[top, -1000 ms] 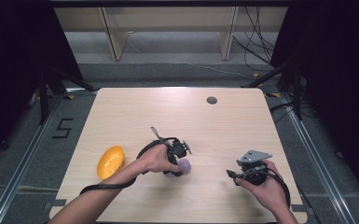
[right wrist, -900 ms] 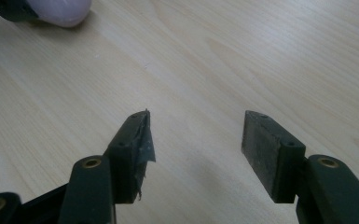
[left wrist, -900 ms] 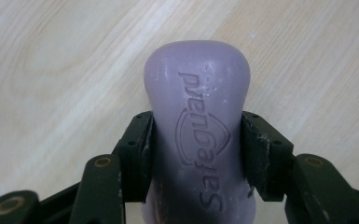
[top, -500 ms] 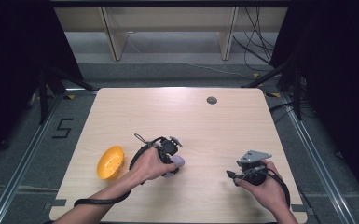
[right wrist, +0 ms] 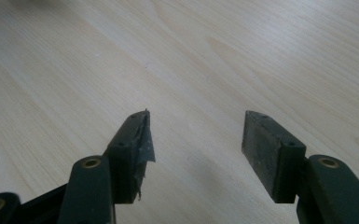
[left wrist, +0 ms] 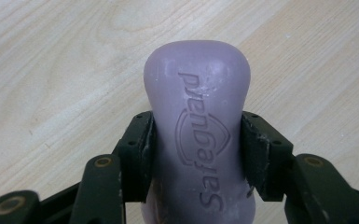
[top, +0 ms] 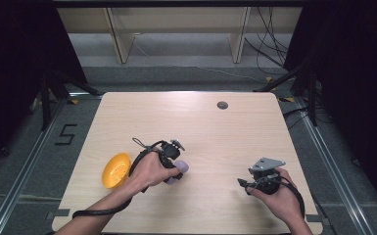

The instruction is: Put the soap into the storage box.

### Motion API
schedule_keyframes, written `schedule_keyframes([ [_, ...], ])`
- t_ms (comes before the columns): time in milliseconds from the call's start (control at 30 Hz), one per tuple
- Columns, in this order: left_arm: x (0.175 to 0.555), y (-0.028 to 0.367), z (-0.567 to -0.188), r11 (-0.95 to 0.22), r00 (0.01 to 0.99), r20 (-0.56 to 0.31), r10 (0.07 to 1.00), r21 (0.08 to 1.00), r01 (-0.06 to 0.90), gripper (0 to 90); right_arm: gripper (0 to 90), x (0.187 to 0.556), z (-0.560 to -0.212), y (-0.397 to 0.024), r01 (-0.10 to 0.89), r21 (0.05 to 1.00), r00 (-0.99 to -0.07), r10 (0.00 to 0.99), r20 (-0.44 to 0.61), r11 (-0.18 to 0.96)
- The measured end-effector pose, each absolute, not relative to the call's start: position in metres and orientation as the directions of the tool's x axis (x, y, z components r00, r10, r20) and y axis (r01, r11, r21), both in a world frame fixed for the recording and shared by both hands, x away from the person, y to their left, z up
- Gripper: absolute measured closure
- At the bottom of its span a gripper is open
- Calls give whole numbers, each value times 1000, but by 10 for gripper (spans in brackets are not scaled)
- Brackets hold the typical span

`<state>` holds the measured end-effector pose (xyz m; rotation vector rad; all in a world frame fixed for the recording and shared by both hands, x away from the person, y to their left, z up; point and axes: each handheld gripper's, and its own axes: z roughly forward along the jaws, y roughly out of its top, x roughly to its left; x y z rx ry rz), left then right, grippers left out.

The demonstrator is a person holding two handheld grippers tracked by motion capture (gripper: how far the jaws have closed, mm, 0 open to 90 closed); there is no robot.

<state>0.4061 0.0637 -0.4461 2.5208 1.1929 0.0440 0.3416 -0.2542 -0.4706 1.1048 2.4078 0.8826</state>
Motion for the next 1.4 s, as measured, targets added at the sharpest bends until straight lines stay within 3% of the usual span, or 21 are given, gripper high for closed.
schedule_keyframes([
  [667, 404, 91, -431, -545, 614, -88, 784, 375, 750, 483, 427, 341, -469, -254, 558, 669, -630, 776, -44, 491],
  [1000, 399, 120, -420, -492, 548, -30, 836, 400, 773, 483, 428, 341, -469, -254, 556, 669, -630, 775, -47, 492],
  [1400, 398, 158, -415, -428, 476, -23, 879, 399, 811, 483, 428, 344, -469, -252, 547, 674, -634, 771, -54, 497],
])
